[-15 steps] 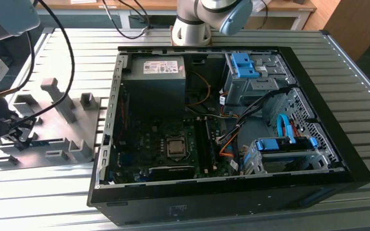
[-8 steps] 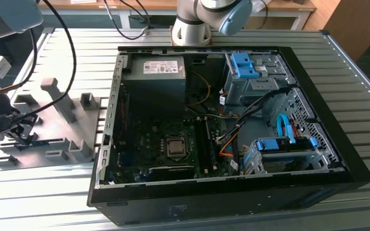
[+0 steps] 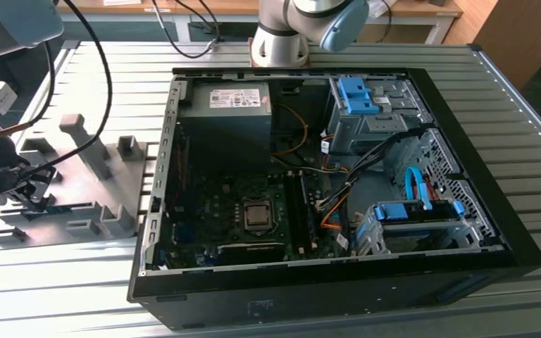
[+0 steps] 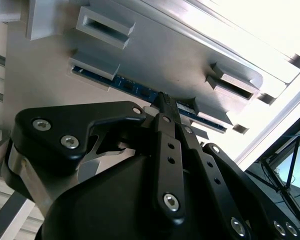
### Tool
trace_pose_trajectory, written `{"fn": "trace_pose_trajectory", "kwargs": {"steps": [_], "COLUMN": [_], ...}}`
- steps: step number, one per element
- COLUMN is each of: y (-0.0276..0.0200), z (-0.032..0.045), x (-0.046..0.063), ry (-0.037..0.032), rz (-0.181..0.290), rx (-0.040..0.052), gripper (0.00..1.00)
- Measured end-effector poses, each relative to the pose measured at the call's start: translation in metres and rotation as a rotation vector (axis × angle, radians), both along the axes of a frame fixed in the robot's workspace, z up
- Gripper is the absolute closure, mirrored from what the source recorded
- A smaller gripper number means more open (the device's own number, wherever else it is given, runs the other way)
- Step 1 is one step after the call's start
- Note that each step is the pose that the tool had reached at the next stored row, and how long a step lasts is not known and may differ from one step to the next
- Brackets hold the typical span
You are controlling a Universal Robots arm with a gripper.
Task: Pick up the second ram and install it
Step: 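Pick up the second ram and move it above second insertion slot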
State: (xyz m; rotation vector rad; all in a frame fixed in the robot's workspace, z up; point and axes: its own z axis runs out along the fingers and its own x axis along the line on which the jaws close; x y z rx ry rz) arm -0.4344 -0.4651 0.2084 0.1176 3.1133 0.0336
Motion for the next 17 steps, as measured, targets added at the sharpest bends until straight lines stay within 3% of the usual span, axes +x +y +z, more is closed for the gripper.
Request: {"fn": "trace_pose_trajectory", "kwargs": {"steps": [8, 14, 17], "y": [0.0001, 0.0001, 0.0001], "z": [0.0000, 0.0000, 0.0029], "x": [0.0000, 0.0000, 0.0000], "ry": [0.0000, 0.0000, 0.0001], "rz": [0.003, 0.096, 0.102], "rx": [-0.0001, -0.0001, -0.0001], "gripper": [0.90, 0.90, 0.90]}}
